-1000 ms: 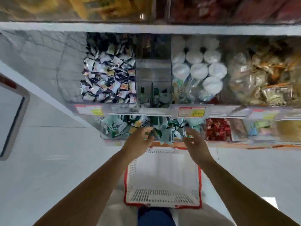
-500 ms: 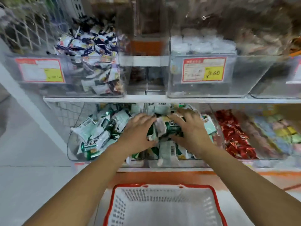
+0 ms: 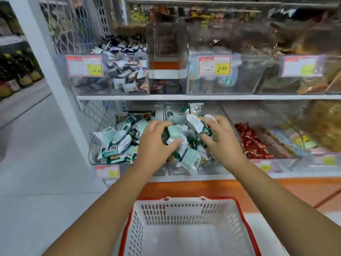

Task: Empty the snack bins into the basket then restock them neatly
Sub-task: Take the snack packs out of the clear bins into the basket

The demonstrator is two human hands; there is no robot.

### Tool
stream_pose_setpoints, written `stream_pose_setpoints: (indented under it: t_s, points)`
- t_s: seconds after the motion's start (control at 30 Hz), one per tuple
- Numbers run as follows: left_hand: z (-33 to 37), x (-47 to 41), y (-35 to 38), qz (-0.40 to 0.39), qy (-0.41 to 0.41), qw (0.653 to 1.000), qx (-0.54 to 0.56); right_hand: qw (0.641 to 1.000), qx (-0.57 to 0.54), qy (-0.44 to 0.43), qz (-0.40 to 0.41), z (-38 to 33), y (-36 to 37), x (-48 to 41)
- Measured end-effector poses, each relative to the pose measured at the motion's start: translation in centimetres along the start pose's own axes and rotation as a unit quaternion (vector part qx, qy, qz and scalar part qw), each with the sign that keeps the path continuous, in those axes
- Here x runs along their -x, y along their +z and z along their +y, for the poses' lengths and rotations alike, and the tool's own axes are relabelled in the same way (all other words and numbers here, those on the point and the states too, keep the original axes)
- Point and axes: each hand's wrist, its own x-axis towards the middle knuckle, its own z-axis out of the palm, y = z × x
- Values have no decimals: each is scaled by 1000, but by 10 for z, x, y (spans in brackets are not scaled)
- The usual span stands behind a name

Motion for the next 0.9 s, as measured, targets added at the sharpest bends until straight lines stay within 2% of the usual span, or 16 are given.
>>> stream_pose_setpoints:
  t_s: [0.2,0.37,0.53,0.7,0.9]
  points:
    - [8,107,-9,-13,-66,990,122,993,-102,47,46,-20,-13,111]
    - [-15,178,59,-72,-194,950,234,964,-151,216,22,16,35,197]
    - [-67,210,136,-151,-289,922,210,915,-208,338,-72,75,87,249]
    - [-111,228,177,-208,-315,912,162,877,-162,439,-111,129,122,278]
    - [-141,237,232,-301,-358,874,134,856,-72,474,-191,183,166,292]
